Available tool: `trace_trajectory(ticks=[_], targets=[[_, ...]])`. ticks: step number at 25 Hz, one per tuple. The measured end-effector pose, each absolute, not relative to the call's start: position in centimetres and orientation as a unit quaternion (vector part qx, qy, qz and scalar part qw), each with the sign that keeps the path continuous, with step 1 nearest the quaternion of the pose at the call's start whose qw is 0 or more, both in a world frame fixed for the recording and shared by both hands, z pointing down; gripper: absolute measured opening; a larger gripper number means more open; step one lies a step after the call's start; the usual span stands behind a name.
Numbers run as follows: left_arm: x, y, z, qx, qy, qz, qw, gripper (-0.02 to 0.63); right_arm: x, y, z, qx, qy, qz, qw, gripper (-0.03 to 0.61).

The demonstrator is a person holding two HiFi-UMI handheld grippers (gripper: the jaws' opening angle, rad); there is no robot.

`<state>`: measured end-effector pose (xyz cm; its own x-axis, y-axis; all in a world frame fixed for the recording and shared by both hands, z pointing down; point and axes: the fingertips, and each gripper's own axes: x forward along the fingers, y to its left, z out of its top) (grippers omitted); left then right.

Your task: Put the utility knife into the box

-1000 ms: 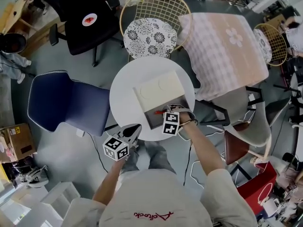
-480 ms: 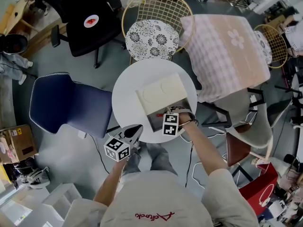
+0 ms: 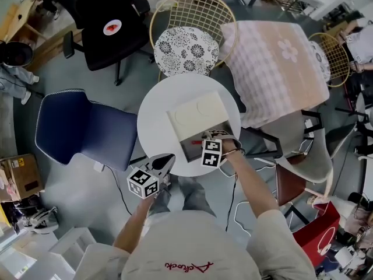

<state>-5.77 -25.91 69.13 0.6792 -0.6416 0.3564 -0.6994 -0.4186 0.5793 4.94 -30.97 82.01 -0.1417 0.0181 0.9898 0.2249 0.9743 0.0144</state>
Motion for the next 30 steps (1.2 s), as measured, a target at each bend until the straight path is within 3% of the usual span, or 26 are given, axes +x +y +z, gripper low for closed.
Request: trace_trajectory(ticks=[8, 12, 20, 30], targets=[[-6.0, -25.9, 68.0, 0.85, -0.388, 0.034, 0.355, 0.011, 5.3, -31.1, 80.3, -0.058, -0.75, -0.102, 0.65, 0.175], [-5.8, -26.1, 67.2, 0.862, -0.371, 0.032, 0.344, 0.011, 5.1, -31.9, 79.1, -0.007, -0.76, -0.113, 0.64, 0.094], [-5.8, -26.1, 64.8, 0.885, -0.338, 0.031, 0.319, 0.011, 5.5, -31.0, 76.3, 0.08, -0.762, -0.121, 0.632, 0.02], [-5.4, -26.1, 58.8, 0.923, -0.297, 0.016, 0.243, 0.011, 5.6, -28.5, 70.6, 0.184, -0.753, -0.133, 0.618, 0.017]])
